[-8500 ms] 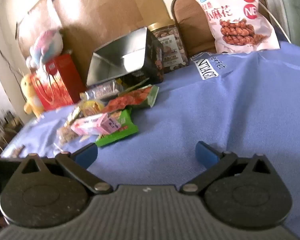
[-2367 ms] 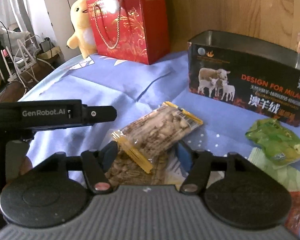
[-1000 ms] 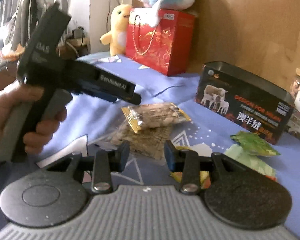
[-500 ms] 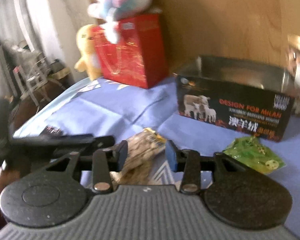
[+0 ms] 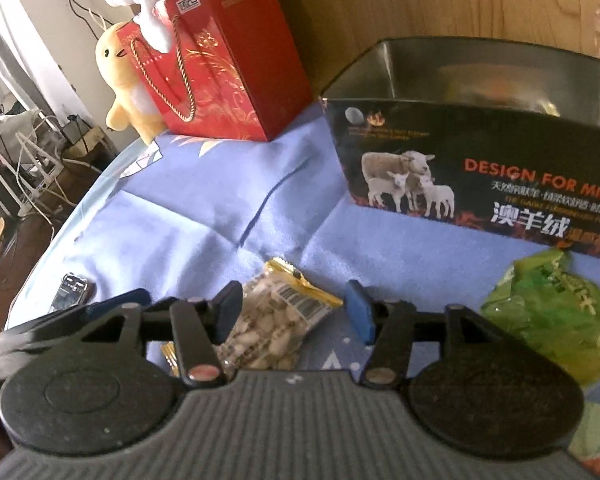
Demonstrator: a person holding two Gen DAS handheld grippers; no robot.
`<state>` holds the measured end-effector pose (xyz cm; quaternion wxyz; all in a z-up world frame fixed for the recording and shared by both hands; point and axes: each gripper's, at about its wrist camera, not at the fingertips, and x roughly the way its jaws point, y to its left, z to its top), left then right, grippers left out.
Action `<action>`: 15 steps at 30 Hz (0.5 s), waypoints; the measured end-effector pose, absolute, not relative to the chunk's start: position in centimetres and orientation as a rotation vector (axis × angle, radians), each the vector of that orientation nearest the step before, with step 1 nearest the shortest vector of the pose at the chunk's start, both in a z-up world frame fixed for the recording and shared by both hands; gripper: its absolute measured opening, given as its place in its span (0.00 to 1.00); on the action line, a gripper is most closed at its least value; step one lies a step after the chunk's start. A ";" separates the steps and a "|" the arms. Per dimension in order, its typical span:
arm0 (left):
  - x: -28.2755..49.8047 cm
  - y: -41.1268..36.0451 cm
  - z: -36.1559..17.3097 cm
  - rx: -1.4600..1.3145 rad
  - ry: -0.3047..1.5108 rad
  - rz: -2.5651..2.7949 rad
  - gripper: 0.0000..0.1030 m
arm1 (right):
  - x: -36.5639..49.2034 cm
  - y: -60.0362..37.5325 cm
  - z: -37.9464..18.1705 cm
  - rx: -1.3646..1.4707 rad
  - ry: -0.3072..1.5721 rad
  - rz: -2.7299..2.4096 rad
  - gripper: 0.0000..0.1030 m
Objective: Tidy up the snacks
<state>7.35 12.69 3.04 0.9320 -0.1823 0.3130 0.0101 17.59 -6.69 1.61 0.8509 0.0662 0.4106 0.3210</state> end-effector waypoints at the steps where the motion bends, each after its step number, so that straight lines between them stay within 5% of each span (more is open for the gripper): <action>1: 6.8 12.9 3.5 -0.387 0.632 0.004 0.61 | 17.5 -6.9 1.6 0.146 0.869 0.681 0.55; 15: 4.0 13.3 2.9 -0.485 0.726 -0.138 0.61 | 14.3 -9.7 3.5 0.191 0.781 0.729 0.57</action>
